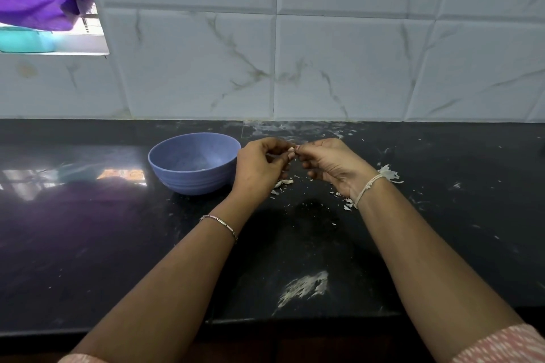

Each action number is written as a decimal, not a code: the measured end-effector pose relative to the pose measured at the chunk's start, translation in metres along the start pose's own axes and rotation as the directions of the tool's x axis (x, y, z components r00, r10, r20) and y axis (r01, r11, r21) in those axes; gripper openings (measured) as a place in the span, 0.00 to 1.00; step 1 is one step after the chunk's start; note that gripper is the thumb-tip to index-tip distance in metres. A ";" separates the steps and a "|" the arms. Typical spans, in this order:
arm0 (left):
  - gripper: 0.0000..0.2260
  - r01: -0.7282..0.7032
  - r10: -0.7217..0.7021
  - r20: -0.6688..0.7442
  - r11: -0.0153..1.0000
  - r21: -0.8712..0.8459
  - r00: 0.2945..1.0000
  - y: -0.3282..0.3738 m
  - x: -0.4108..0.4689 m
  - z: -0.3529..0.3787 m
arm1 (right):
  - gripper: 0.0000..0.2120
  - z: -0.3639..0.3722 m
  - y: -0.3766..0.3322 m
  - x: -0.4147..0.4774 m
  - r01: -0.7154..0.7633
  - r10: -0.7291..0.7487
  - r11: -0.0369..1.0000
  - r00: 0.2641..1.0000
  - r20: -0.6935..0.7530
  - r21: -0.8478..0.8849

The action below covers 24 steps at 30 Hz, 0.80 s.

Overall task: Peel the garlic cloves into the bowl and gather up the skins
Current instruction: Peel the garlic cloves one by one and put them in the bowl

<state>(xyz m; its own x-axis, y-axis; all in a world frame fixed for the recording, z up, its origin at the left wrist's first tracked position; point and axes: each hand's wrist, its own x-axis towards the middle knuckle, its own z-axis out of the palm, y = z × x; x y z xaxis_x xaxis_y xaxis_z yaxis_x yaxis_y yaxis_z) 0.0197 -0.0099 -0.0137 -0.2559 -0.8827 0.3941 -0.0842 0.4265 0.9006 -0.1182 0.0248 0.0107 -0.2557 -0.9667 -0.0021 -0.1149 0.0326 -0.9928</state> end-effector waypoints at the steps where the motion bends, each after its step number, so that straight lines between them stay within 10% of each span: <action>1: 0.04 0.000 0.000 0.003 1.000 -0.023 1.000 0.001 -0.001 0.001 | 0.05 0.001 0.000 0.000 0.019 -0.020 0.998 1.000 -0.019 -0.059; 5: 0.04 0.032 -0.034 -0.008 0.987 -0.155 0.999 0.006 -0.002 0.005 | 0.08 -0.007 -0.001 0.001 0.098 -0.148 0.897 0.986 -0.083 -0.430; 11: 0.06 0.176 -0.155 0.084 0.888 -0.424 0.984 0.009 -0.003 0.004 | 0.05 -0.064 0.003 0.000 -0.094 -0.169 0.397 0.970 -0.174 -0.913; 18: 0.08 0.335 -0.280 0.185 0.823 -0.458 0.942 0.013 -0.002 0.003 | 0.10 -0.078 0.003 -0.003 -0.146 -0.290 0.414 0.915 -0.282 -0.899; 24: 0.07 0.303 -0.264 0.160 0.896 -0.326 0.951 0.010 -0.002 0.005 | 0.04 -0.058 -0.001 -0.004 0.282 -0.492 0.602 0.868 -0.069 -0.747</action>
<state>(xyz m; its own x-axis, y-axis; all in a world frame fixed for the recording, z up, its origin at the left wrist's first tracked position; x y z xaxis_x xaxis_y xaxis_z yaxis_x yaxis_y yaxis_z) 0.0148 -0.0032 -0.0063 -0.3751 -0.9207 0.1080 0.1606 0.0502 0.9857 -0.1724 0.0429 0.0182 -0.2315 -0.8379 0.4943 -0.8581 -0.0635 -0.5095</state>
